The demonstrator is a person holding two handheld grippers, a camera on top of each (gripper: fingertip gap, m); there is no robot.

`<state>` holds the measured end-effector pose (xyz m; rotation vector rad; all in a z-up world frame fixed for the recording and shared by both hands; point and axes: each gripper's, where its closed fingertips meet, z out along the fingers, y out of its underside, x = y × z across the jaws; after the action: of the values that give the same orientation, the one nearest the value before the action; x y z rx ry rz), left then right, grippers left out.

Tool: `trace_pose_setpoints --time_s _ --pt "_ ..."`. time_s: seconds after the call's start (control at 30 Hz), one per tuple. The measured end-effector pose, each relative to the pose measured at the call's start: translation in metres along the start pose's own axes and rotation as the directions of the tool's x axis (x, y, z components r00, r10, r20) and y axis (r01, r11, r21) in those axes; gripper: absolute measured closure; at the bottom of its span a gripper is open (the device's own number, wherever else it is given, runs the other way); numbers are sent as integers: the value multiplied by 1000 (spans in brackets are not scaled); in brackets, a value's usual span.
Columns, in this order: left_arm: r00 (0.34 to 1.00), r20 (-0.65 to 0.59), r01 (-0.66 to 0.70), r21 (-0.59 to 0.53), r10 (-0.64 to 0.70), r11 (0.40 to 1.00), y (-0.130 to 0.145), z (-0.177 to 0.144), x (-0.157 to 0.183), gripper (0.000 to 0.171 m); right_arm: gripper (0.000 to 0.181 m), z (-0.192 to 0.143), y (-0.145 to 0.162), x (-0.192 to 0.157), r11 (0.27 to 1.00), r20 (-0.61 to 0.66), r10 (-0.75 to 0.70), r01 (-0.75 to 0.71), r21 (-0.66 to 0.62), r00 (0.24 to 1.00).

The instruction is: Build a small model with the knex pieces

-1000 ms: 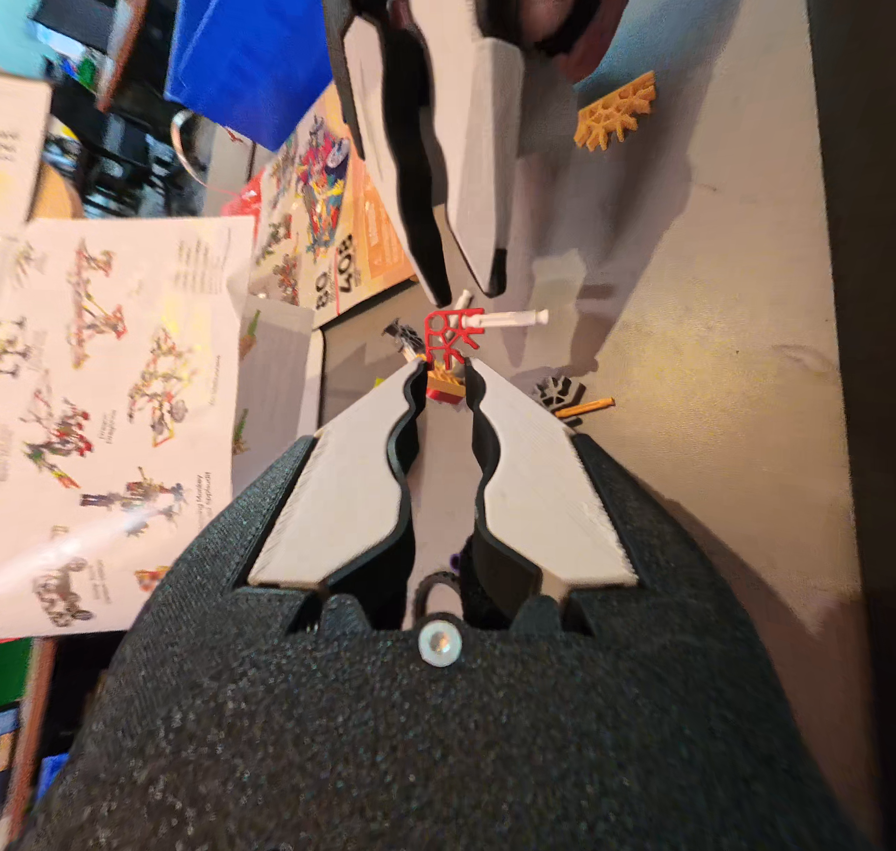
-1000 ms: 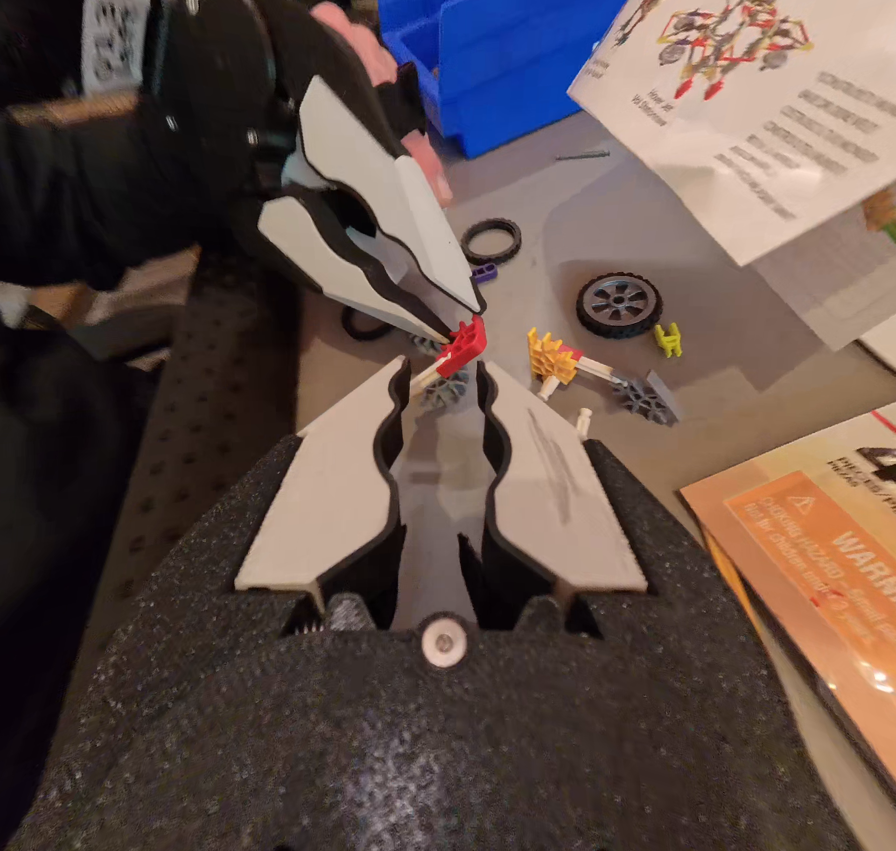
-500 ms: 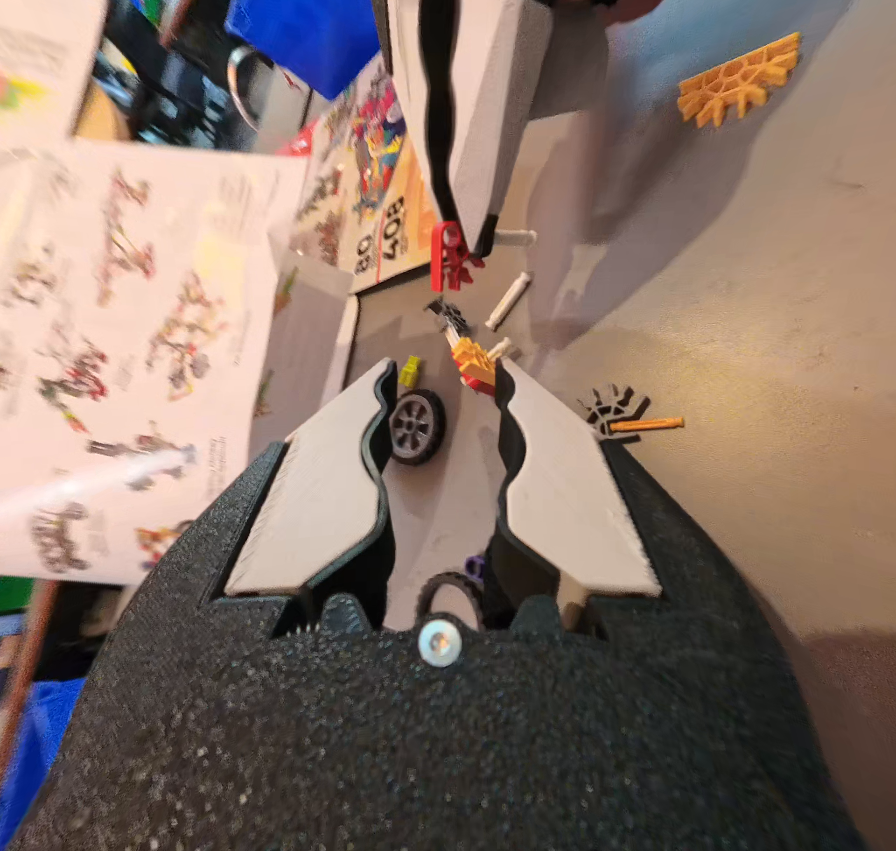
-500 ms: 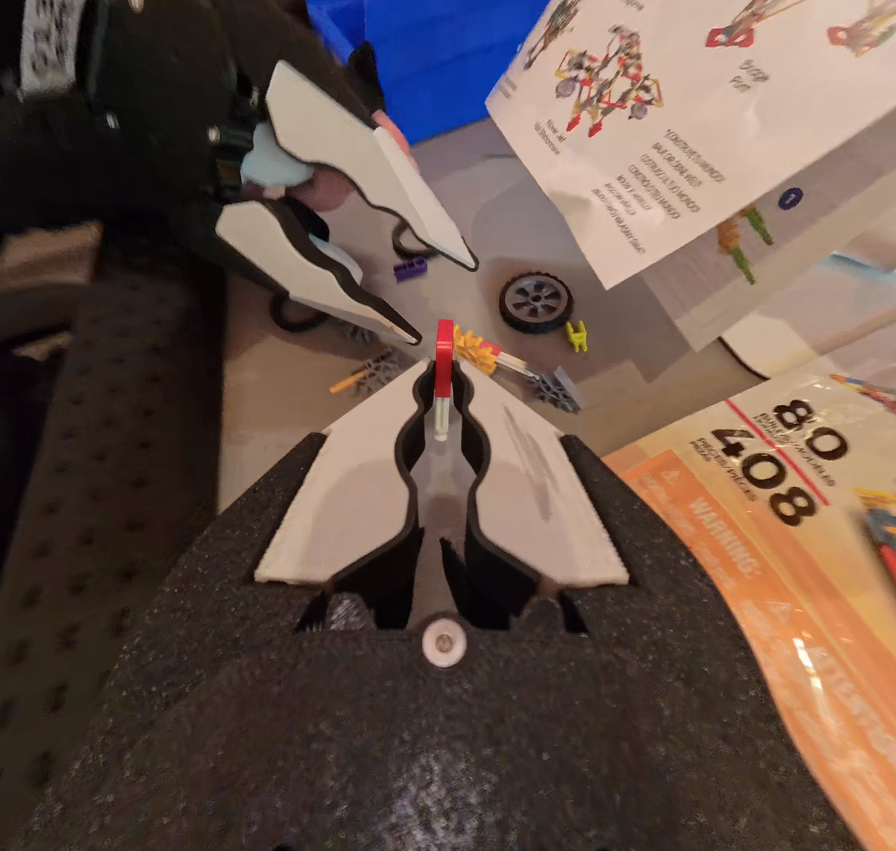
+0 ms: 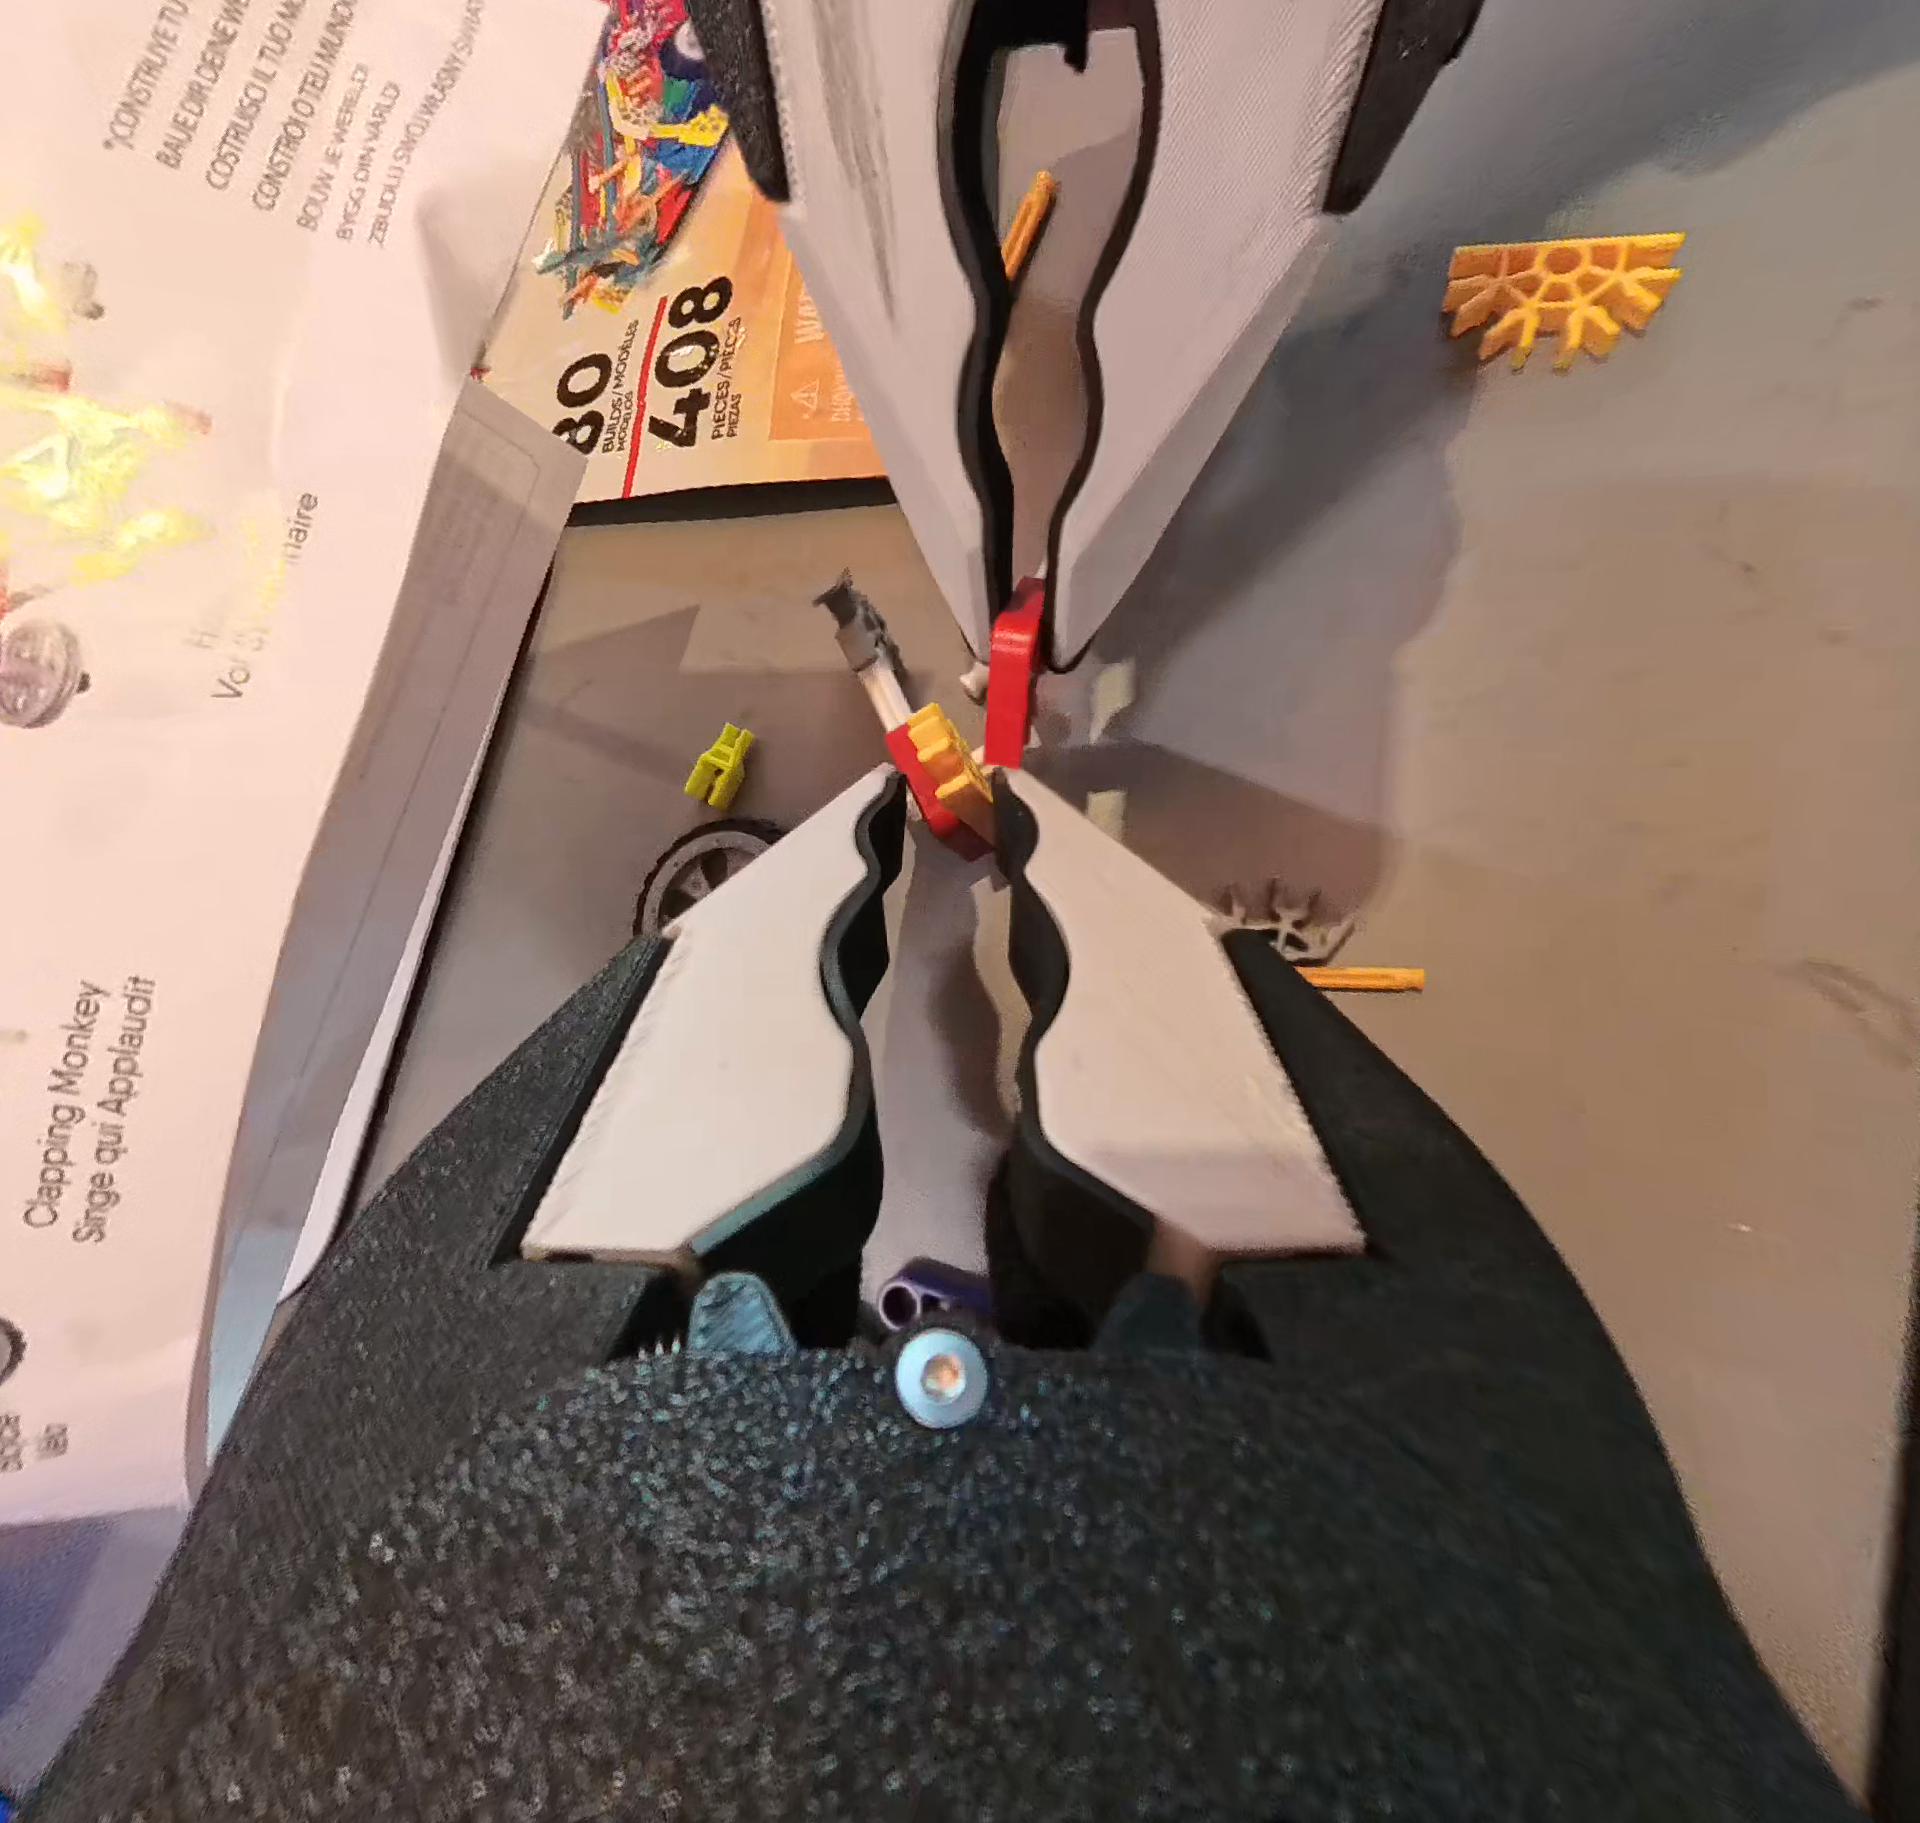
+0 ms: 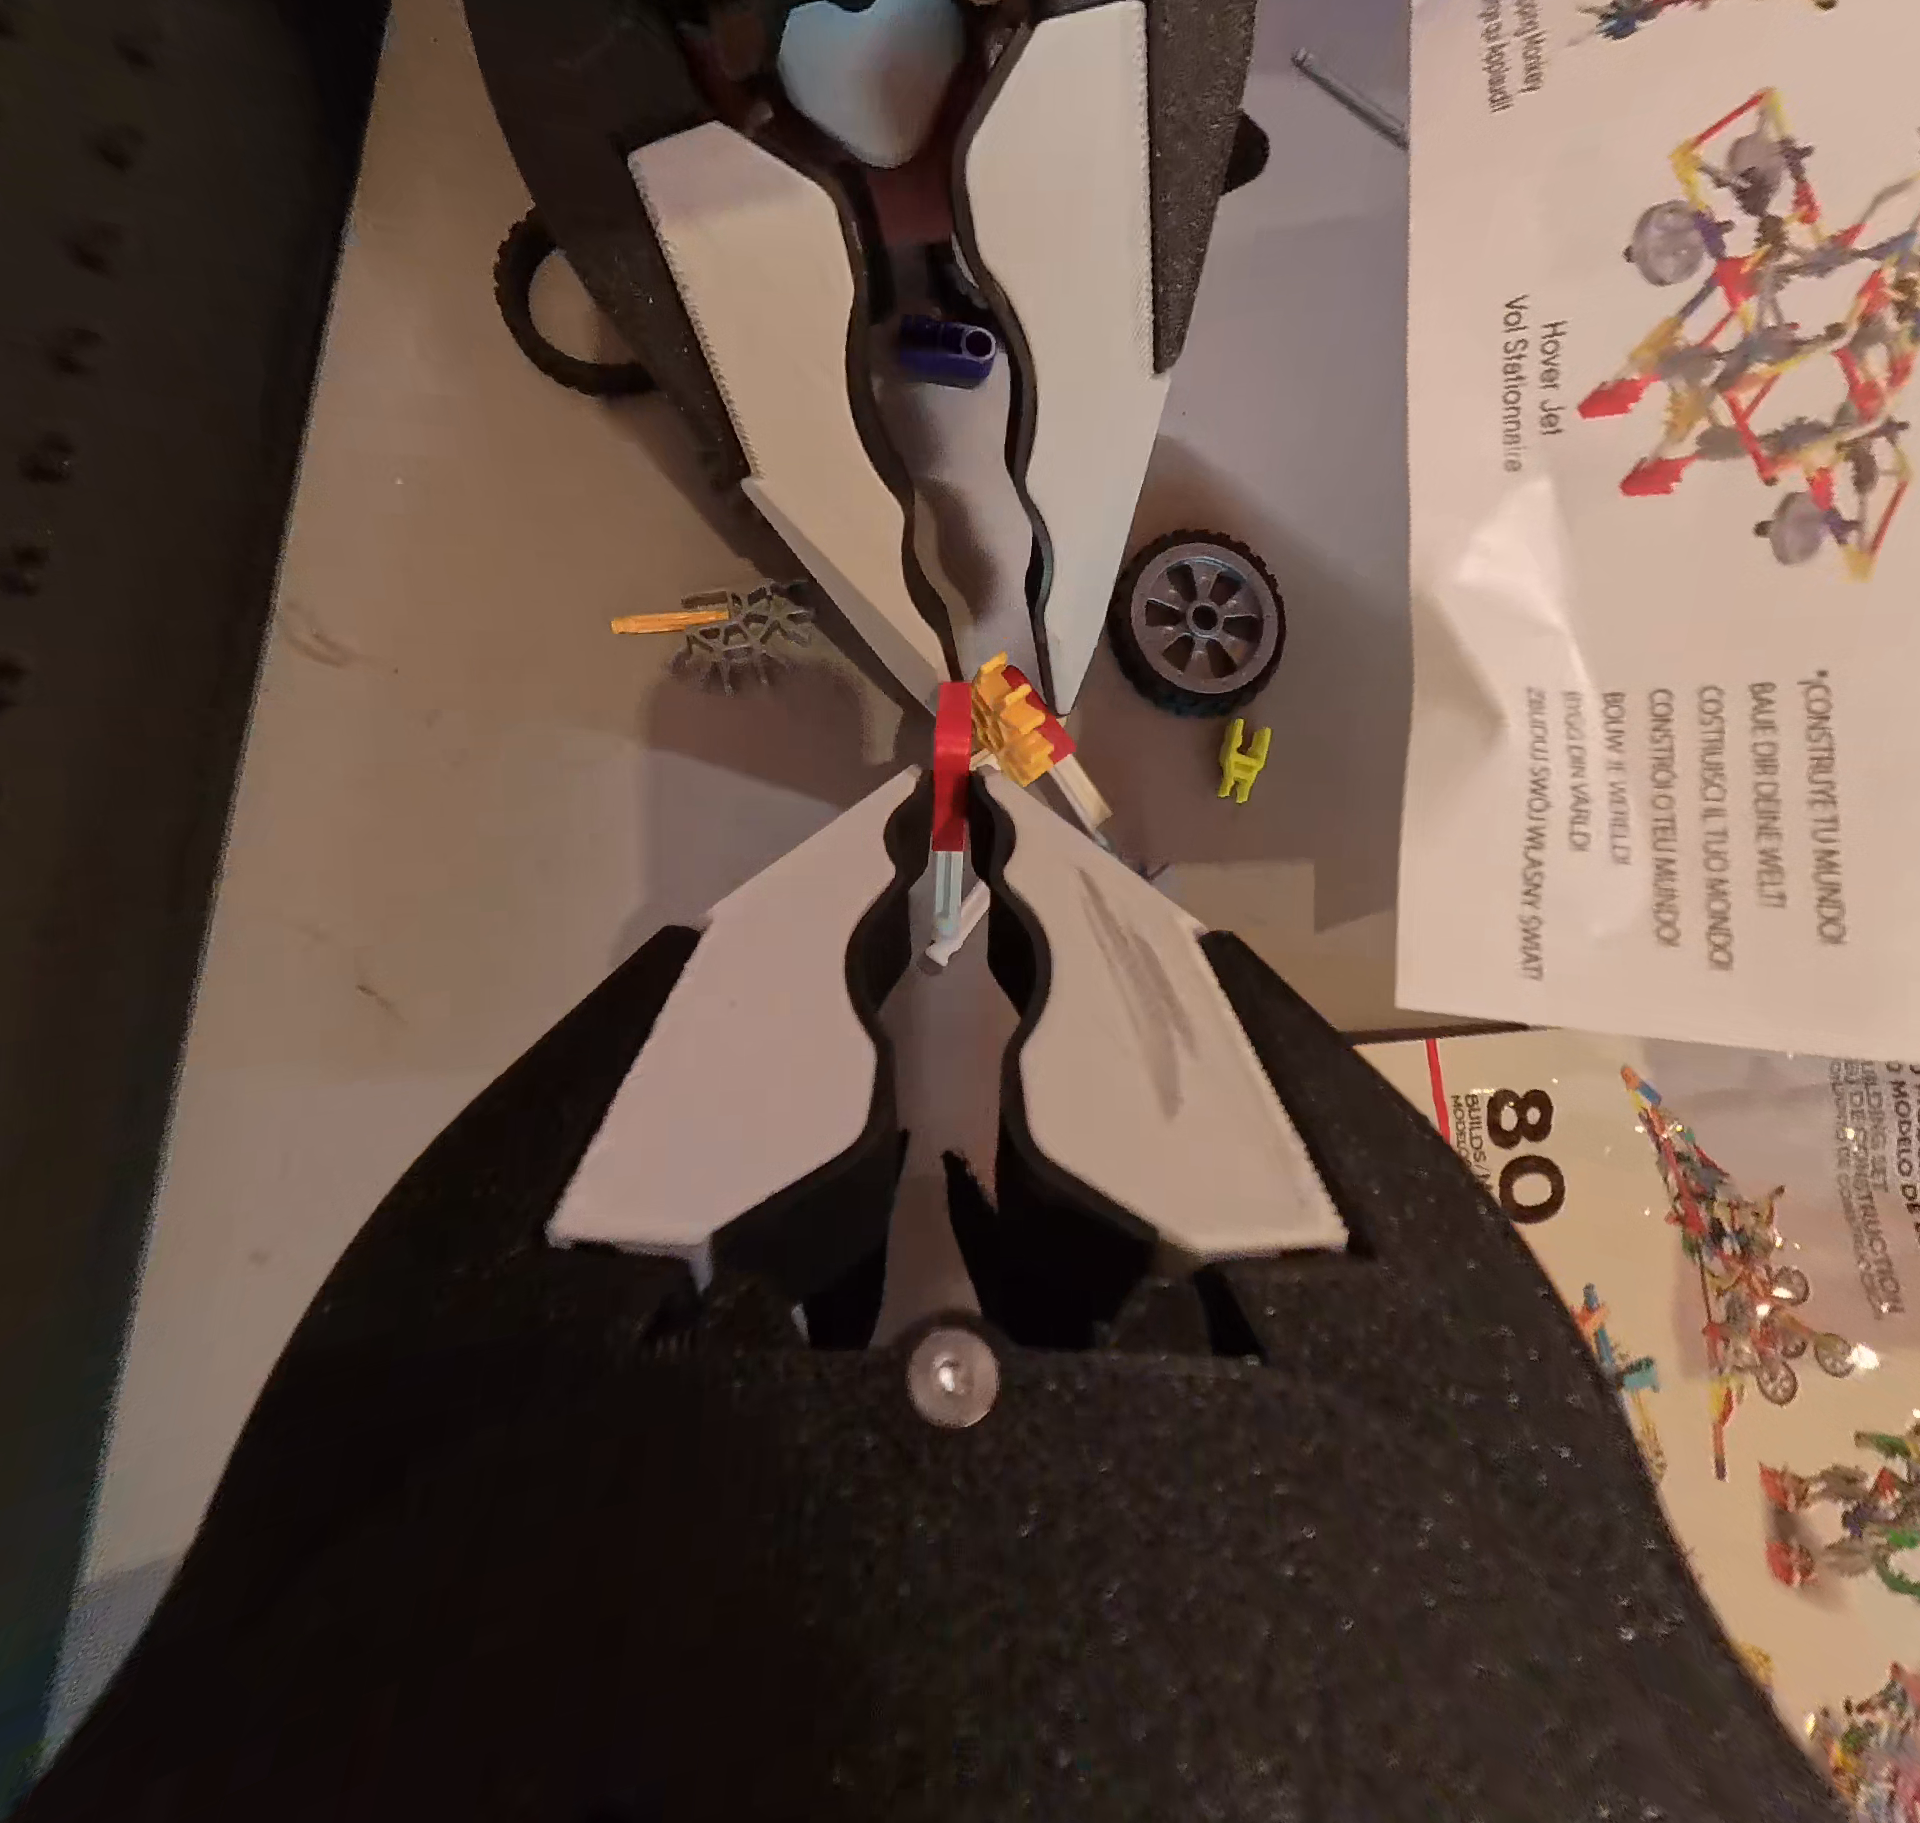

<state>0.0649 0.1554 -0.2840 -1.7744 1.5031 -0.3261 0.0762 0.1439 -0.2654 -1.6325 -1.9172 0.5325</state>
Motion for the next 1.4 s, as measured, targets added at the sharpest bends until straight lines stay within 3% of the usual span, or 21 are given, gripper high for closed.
trace_pose_setpoints --time_s 0.5,0.67,1.4 --pt "978 -149 -152 -17 148 988 10 -11 3 157 176 9 -4 -5 999 147 -11 16 -33 989" --pt "979 -151 -142 -30 136 989 13 -17 4 145 176 13 -11 -5 998 149 -28 36 -49 988" --pt "980 -106 -174 -40 169 984 10 -15 2 148 176 19 -3 -2 972 116 -103 125 -198 988"
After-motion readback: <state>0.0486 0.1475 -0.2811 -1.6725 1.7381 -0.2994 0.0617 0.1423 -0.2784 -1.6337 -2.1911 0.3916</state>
